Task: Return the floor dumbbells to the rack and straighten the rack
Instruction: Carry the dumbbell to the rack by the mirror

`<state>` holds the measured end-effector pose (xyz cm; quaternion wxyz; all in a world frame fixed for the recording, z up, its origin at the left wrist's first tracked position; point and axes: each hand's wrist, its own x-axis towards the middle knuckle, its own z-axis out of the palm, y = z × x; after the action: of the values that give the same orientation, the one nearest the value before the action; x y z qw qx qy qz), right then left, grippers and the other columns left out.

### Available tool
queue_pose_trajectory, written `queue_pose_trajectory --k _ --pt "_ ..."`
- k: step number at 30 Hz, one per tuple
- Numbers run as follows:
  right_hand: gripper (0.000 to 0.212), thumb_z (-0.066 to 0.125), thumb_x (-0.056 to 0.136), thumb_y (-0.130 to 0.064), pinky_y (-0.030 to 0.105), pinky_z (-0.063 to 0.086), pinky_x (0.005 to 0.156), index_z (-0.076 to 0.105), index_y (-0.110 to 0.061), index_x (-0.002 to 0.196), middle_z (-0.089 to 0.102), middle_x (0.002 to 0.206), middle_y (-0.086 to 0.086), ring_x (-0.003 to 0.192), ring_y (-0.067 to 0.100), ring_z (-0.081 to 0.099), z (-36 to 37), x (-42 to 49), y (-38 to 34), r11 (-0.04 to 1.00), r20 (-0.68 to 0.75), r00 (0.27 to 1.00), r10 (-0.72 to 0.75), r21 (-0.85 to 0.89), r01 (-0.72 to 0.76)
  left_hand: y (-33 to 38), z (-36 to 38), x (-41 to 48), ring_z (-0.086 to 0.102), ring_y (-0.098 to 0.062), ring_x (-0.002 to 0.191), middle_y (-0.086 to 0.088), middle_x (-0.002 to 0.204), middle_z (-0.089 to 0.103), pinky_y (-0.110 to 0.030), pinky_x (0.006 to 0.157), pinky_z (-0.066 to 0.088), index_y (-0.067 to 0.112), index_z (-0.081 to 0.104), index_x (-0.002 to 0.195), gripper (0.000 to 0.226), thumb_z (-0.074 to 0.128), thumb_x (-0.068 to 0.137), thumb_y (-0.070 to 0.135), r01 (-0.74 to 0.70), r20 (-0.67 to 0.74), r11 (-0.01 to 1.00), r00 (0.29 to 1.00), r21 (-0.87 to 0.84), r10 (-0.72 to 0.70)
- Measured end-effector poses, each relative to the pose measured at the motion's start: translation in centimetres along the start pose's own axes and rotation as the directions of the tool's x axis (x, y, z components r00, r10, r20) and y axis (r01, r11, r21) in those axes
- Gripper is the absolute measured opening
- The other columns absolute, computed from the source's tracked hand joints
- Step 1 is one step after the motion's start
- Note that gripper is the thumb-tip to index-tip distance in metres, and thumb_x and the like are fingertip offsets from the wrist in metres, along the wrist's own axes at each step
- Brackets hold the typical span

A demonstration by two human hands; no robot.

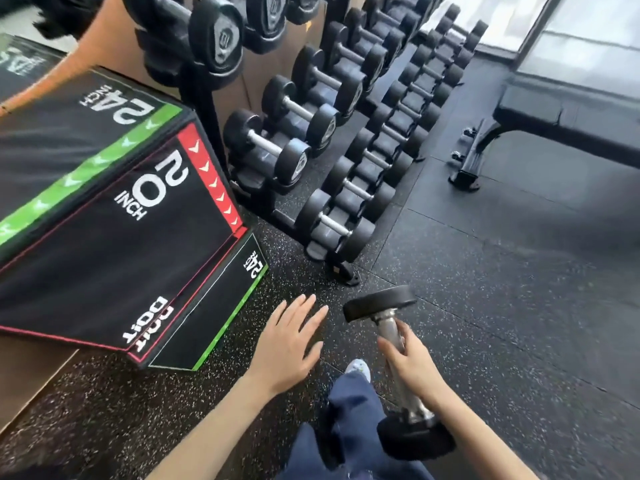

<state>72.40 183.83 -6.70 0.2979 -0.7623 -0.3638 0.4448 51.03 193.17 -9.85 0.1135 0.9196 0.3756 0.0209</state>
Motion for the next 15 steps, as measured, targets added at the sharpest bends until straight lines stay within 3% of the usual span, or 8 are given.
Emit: queue_pose_trajectory --k 4,7,11,15 --pt "0.037 0.057 0.091 -0.021 0.027 0.042 0.080 0.044 -0.015 0.125 0.057 0.106 -0.004 0.090 0.014 0.056 -4.4 5.0 -1.6 0.999 -0.062 0.998 0.021 0.035 -0.019 0.7 -2.2 7.4 0.035 -0.023 0.136 -0.006 0.146 0.042 -0.045 0.110 0.028 0.021 0.038 0.143 0.059 0.041 0.089 0.044 -0.026 0.000 0.999 1.000 0.033 0.026" --pt "0.035 0.057 0.091 -0.023 0.028 0.044 0.076 0.044 -0.019 0.123 0.060 0.102 -0.003 0.082 0.013 0.059 -7.5 7.8 -1.8 0.997 -0.081 0.995 0.061 0.062 -0.056 1.6 -2.9 11.7 0.040 -0.026 0.133 -0.008 0.143 0.046 -0.049 0.107 0.034 0.022 0.041 0.141 0.063 0.045 0.083 0.045 -0.012 -0.006 0.999 1.000 0.047 0.012" --pt "0.030 0.059 0.089 -0.028 0.028 0.045 0.067 0.049 -0.018 0.115 0.065 0.091 0.002 0.069 0.012 0.058 -10.2 10.2 -0.2 0.986 -0.125 0.980 0.158 0.077 -0.149 2.9 -2.1 15.8 0.044 -0.029 0.130 -0.010 0.139 0.049 -0.048 0.107 0.027 0.022 0.047 0.138 0.063 0.045 0.080 0.045 -0.043 0.048 0.998 0.998 0.042 0.041" --pt "0.027 0.062 0.086 -0.032 0.031 0.046 0.071 0.052 -0.021 0.108 0.066 0.091 0.001 0.077 0.016 0.062 -12.3 12.1 1.2 0.962 -0.152 0.954 0.260 0.129 -0.242 3.8 -0.6 19.9 0.050 -0.029 0.124 -0.009 0.132 0.056 -0.048 0.103 0.026 0.022 0.054 0.132 0.062 0.044 0.076 0.047 -0.096 0.138 0.995 0.986 0.030 0.091"
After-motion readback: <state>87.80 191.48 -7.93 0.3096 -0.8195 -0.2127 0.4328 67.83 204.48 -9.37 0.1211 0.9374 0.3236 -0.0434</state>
